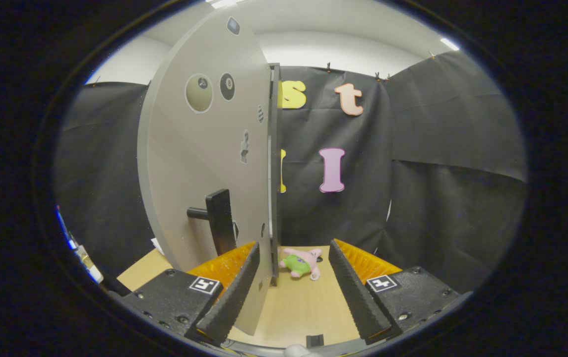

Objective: Open the shoe cabinet door, grab the shoes and put them into the shoe cabinet, then close the shoe cabinet door.

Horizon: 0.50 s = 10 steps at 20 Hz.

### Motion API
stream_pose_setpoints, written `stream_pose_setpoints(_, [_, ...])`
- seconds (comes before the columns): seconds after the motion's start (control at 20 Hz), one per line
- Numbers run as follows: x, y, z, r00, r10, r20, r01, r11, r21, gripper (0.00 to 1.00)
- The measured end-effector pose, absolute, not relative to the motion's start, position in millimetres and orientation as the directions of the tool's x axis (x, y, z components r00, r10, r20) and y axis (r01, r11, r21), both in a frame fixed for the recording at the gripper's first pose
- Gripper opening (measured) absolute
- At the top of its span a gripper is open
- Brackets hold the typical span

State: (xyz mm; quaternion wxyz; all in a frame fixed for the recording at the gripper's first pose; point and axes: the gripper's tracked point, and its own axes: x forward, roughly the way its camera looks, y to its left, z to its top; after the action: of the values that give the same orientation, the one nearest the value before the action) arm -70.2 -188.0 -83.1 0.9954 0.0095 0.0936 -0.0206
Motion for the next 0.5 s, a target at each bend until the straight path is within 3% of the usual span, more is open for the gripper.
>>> stream_pose_setpoints(0.5, [-33,-57,-83,0.990,0.006,-0.138,-0.002,0.999,0.032,0.93])
